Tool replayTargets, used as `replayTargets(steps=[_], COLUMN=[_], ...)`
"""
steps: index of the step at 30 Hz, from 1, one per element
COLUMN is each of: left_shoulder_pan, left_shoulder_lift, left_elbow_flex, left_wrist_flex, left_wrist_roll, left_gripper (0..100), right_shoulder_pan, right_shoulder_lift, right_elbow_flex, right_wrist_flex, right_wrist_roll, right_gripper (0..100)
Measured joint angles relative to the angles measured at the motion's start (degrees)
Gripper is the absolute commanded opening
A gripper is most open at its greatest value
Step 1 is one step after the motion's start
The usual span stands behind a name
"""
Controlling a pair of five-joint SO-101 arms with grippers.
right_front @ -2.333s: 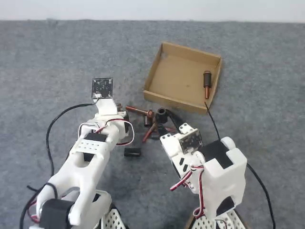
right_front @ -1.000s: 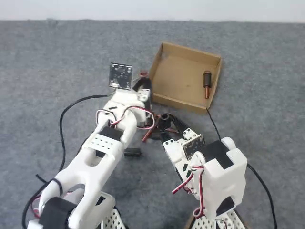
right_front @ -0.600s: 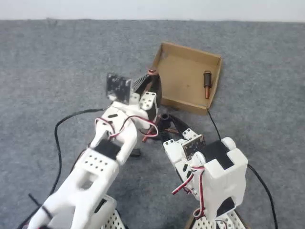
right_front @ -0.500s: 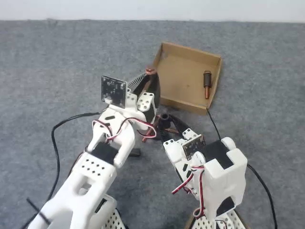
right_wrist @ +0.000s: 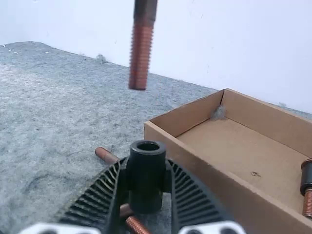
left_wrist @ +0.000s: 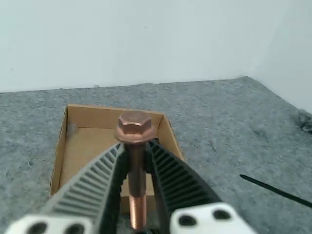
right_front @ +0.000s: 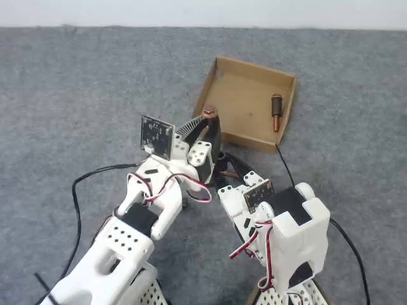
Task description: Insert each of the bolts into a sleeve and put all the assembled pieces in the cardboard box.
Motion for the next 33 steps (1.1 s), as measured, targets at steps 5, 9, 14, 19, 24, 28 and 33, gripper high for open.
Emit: replayTargets(steps=[5,9,14,19,24,28,33], left_shoulder_pan=[0.5,0.5,0.5,0.5,0.6,1.5,1.6], left_shoulder_lift=[-0.7,-0.6,3.3,6.3,6.3,6.3,6.3], left_elbow_flex=[0.9,0.9,1.7,1.8,1.7,1.7,3.6], left_wrist_flex=[0.0,-0.7,-7.1,-8.7,-8.7,-8.7,-8.7], left_wrist_roll=[0.2,0.2,0.2,0.2,0.2,0.0,0.2], left_gripper=[1,1,1,1,1,1,1], right_shoulder_pan=[0.0,0.0,0.0,0.0,0.0,0.0,0.0], right_shoulder_lift=[0.0,0.0,0.0,0.0,0.0,0.0,0.0], right_elbow_flex=[0.0,0.0,0.0,0.0,0.0,0.0,0.0], right_wrist_flex=[0.0,0.0,0.0,0.0,0.0,-1.1,-1.3], right_wrist_roll=[0.0,0.0,0.0,0.0,0.0,0.0,0.0], right_gripper=[0.6,0.6,0.6,0.6,0.6,0.6,0.6])
